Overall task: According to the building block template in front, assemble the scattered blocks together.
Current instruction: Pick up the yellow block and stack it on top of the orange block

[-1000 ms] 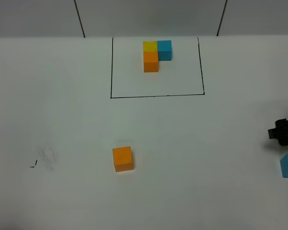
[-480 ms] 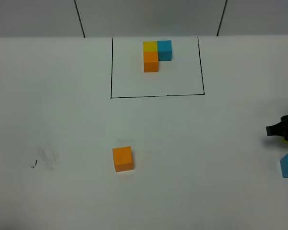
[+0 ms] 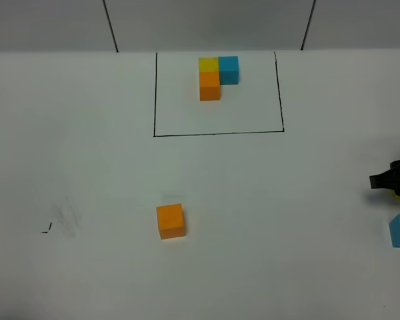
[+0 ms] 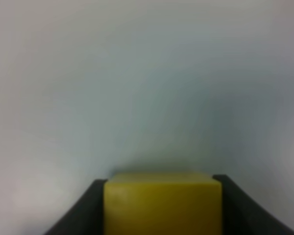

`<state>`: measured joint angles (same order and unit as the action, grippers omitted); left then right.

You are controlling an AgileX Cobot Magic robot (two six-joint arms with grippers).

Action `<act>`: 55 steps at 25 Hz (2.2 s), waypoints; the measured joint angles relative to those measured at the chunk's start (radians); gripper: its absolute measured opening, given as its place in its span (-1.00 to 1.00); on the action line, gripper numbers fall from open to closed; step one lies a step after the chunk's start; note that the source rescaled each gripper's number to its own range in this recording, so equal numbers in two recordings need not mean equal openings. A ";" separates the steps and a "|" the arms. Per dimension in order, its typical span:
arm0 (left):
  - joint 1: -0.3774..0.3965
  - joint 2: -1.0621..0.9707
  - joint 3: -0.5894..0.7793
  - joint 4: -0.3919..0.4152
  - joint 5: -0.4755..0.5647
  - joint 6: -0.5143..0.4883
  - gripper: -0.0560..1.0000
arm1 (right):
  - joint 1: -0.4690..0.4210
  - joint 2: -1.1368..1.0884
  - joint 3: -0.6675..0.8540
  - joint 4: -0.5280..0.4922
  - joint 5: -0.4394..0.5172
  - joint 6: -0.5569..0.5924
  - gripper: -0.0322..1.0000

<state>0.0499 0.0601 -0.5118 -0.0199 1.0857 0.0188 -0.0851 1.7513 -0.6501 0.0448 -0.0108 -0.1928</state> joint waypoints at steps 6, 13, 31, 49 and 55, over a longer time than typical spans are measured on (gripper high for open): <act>0.000 0.000 0.000 0.000 0.000 0.000 -0.89 | 0.000 0.000 0.000 0.002 -0.008 0.003 0.23; 0.000 0.000 0.000 0.000 0.000 0.000 -0.89 | 0.000 -0.047 0.000 0.070 0.027 0.003 0.23; 0.000 0.000 0.000 0.000 0.000 0.000 -0.89 | 0.197 -0.453 -0.158 0.178 0.404 0.136 0.23; 0.000 0.000 0.000 0.000 0.000 0.000 -0.89 | 0.597 -0.102 -0.399 0.180 0.320 0.263 0.23; 0.000 0.000 0.000 0.000 0.000 0.000 -0.89 | 0.710 0.032 -0.530 0.182 0.316 0.274 0.23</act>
<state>0.0499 0.0601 -0.5118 -0.0199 1.0857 0.0188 0.6247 1.7838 -1.1797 0.2270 0.3056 0.0817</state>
